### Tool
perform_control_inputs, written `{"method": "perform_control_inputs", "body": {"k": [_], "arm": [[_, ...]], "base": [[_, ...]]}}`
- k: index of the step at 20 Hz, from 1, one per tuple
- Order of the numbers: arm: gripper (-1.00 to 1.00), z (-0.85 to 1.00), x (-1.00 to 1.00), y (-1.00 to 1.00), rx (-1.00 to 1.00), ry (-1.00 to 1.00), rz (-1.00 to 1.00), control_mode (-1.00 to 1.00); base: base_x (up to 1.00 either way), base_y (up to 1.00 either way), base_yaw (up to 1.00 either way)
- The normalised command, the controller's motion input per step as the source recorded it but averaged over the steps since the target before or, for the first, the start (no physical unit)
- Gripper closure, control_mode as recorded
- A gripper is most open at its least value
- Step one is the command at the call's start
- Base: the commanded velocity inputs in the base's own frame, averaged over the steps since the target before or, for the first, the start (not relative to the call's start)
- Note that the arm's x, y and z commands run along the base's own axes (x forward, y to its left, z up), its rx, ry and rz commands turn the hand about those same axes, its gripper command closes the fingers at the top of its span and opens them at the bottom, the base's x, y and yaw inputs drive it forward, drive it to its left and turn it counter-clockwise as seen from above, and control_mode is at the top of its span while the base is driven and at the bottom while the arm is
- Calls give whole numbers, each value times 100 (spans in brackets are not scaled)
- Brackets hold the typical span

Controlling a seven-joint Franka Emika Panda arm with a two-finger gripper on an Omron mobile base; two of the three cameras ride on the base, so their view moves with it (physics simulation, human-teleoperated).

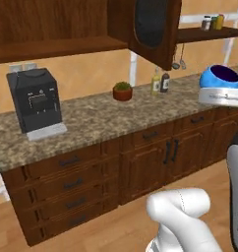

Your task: Gather all objects into one cabinet and sort the glasses and bowls to opposite sides.

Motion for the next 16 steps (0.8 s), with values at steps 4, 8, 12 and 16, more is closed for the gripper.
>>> {"method": "perform_control_inputs", "body": {"k": [4,8,12,16], "arm": [[100,0,0,0,0,0,0,100],[100,0,0,0,0,0,0,100],[100,0,0,0,0,0,0,100],[100,0,0,0,0,0,0,100]], "base": [[-23,-48,-79],[0,-72,-80],[0,-83,-76],[0,-91,-72]]}}
